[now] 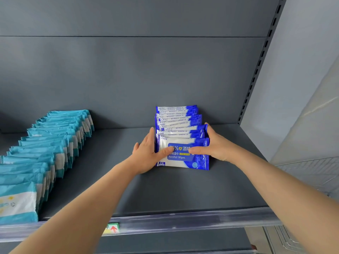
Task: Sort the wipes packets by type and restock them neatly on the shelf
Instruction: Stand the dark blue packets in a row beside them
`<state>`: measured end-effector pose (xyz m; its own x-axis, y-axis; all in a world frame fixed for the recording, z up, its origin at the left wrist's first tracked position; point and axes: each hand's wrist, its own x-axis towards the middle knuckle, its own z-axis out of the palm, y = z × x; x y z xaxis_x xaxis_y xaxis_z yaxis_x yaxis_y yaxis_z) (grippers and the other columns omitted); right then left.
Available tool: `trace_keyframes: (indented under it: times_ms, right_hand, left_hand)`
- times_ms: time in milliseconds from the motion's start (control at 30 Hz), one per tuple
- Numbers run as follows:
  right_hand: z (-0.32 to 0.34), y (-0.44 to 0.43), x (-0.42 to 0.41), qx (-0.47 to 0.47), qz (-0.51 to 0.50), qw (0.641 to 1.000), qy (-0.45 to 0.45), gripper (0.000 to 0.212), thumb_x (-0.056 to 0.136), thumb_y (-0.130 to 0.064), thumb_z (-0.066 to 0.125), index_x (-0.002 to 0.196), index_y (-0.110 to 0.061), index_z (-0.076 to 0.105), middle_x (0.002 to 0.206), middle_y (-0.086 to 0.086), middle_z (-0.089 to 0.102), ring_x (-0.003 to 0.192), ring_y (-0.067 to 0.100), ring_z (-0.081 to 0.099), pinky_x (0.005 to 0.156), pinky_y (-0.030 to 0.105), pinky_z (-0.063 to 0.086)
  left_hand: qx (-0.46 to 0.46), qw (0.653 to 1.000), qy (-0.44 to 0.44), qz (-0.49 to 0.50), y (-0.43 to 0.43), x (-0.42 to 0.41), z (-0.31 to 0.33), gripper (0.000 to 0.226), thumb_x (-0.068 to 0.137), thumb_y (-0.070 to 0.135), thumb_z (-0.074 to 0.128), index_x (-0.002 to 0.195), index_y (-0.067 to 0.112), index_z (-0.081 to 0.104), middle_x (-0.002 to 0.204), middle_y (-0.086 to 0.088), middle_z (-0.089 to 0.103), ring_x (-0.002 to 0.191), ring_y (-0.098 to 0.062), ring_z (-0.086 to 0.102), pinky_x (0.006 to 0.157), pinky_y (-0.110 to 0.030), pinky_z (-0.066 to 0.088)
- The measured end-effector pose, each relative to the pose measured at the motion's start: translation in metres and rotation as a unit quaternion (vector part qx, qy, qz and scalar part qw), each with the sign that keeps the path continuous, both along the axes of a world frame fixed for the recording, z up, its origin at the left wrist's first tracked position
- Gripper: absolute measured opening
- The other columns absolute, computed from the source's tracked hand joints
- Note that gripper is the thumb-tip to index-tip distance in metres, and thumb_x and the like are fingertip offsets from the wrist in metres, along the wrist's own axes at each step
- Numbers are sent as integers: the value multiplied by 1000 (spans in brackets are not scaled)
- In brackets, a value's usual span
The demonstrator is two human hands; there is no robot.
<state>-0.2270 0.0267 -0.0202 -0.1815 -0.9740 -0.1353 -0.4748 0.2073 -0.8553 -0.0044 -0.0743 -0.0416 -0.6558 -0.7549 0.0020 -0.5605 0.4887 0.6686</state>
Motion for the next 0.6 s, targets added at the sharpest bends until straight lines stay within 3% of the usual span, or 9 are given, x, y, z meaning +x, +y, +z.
trace_keyframes:
  times_ms: [67, 133, 267, 333, 433, 533, 600]
  right_hand:
    - [-1, 0, 1, 15, 15, 1000, 14, 85, 68, -39, 83, 137, -37, 34, 120, -22, 62, 106, -1, 62, 100, 34, 47]
    - [-2, 0, 3, 16, 10, 1000, 24, 86, 65, -45, 83, 136, -38, 36, 121, -22, 62, 106, -1, 62, 100, 35, 47]
    - [0, 9, 3, -9, -41, 997, 61, 73, 63, -46, 84, 125, -35, 47, 119, -20, 63, 98, -3, 63, 85, 26, 53]
    - [3, 19, 2, -12, -56, 993, 106, 79, 61, -53, 82, 128, -35, 45, 127, -18, 57, 108, -2, 58, 87, 27, 51]
    - [5, 40, -4, -8, -77, 979, 188, 99, 66, -61, 73, 147, -26, 28, 150, -9, 36, 136, 10, 37, 108, 35, 37]
    - [7, 68, -16, -23, -101, 964, 245, 83, 83, -52, 64, 150, -24, 25, 154, -5, 30, 139, 11, 31, 109, 27, 27]
    - [8, 89, -29, -26, -108, 955, 276, 70, 88, -50, 58, 148, -25, 30, 153, -7, 31, 130, 13, 44, 105, 26, 30]
  left_hand:
    - [27, 999, -14, -21, 3, -1, 1, 54, 89, 61, 47, 133, 41, 21, 111, 35, 56, 100, 9, 55, 115, -44, 13]
    - [31, 999, -25, -27, 6, -3, 2, 54, 91, 59, 43, 136, 40, 19, 106, 37, 57, 95, 11, 57, 116, -45, 12]
    - [30, 999, 17, 15, 8, -1, -4, 55, 82, 69, 51, 124, 37, 35, 115, 28, 61, 100, -2, 63, 108, -46, 35]
    - [22, 998, 45, 35, 12, 0, -4, 63, 71, 72, 54, 120, 37, 39, 119, 22, 60, 103, -7, 63, 99, -46, 46]
    - [-128, 989, 22, 68, 24, -5, -1, 67, 79, 54, 63, 134, 26, 39, 130, 6, 53, 116, -19, 53, 103, -45, 41]
    - [-310, 948, 4, 72, 44, -25, 11, 69, 85, 43, 63, 141, 10, 40, 144, -7, 44, 131, -30, 41, 112, -48, 28]
    - [-348, 936, 19, 38, 59, -49, 16, 57, 85, 41, 59, 132, 9, 53, 133, -8, 56, 122, -33, 51, 107, -49, 35]
